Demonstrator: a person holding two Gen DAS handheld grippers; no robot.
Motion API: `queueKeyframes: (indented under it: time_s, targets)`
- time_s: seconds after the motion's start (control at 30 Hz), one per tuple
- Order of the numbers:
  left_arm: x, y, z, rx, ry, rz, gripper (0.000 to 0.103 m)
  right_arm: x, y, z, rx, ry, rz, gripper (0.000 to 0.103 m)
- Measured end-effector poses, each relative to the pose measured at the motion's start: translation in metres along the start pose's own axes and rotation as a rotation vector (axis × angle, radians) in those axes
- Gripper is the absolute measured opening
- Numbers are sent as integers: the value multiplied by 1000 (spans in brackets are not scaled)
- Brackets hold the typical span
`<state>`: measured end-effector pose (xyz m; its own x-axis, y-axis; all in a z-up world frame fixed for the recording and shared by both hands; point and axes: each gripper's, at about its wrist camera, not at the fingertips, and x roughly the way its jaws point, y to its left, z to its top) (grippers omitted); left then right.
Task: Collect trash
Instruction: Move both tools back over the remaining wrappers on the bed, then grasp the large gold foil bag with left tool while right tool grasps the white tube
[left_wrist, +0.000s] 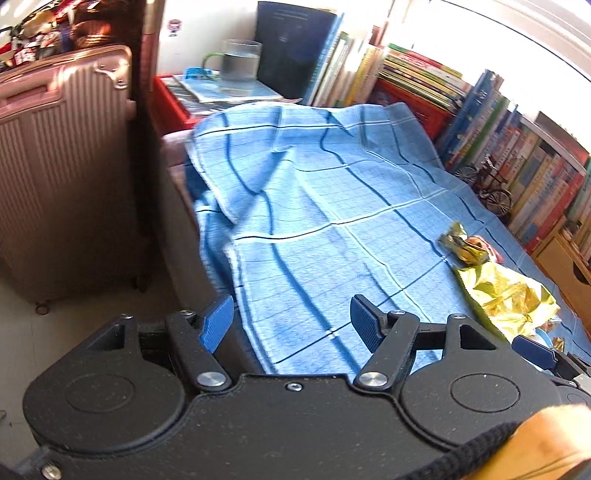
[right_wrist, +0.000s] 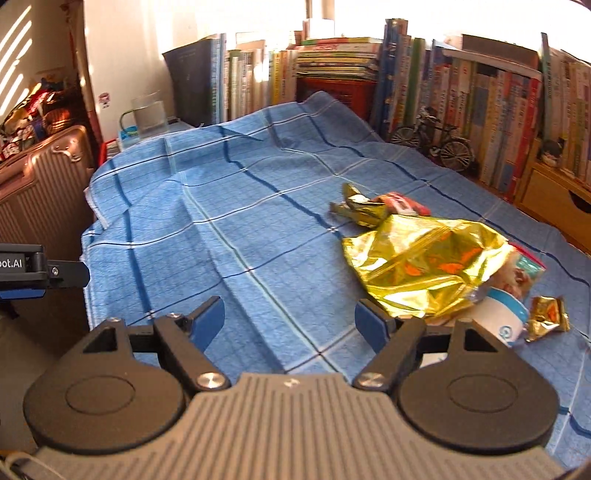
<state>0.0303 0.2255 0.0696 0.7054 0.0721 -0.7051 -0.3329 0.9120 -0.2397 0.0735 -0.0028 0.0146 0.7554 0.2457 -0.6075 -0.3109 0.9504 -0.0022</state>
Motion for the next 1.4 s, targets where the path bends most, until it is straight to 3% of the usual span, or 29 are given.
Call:
queueKeyframes:
  time_s: [0.47,0.63,0.87,1.03,1.17,1.4]
  targets:
    - [58,-138,5,202,131,-250,69,-25,-106,-21,235,41,-271,87]
    - [81,-160,9,171,208,-324,69,-23,-120,-25,273,67,-276,87]
    - [111,-176,12,177,275,-355,69,-11,-124,-25,298,108,-247,87]
    - [131,-176,17,142,328,-403,60,0,-125,-24,319,121,-254,87]
    - [139,-179,20,155,348,-455,59,8,-123,-22,324,136,-244,87]
    - [153,-189,16,180,400,-472,75,22,-111,-20,302,179,-231,87]
